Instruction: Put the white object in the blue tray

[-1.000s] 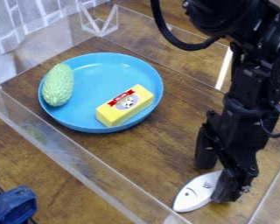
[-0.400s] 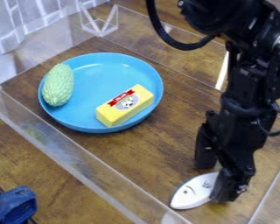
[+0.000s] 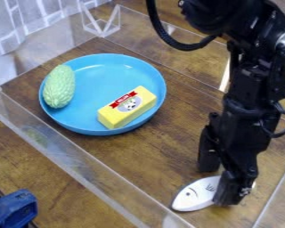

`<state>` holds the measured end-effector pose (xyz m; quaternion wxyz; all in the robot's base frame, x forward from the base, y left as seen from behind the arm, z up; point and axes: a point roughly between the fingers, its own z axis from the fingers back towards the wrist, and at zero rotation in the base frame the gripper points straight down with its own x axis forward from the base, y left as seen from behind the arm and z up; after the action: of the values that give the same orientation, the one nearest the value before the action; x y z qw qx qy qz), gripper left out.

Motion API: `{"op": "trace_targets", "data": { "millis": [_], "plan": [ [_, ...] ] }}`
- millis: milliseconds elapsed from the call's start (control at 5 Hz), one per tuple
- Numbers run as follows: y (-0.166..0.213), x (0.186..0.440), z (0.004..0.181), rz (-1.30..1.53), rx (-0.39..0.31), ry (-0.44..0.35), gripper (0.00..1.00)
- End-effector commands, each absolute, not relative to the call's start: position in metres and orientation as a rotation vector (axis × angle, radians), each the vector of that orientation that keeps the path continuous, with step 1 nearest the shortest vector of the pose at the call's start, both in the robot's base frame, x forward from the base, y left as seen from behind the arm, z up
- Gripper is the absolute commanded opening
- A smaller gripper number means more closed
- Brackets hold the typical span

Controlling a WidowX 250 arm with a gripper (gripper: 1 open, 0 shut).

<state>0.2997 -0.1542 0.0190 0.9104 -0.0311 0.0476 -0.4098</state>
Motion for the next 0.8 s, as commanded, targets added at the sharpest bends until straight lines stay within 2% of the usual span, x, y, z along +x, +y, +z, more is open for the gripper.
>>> {"op": "trace_targets", "data": {
  "millis": [0,600],
  "plan": [
    [-0.1410,0.2980,0.0124,-0.836,-0.070,0.115,1.00],
    [-0.1399,0.2998,0.0123,-0.848,-0.083,0.100,1.00]
  ]
}}
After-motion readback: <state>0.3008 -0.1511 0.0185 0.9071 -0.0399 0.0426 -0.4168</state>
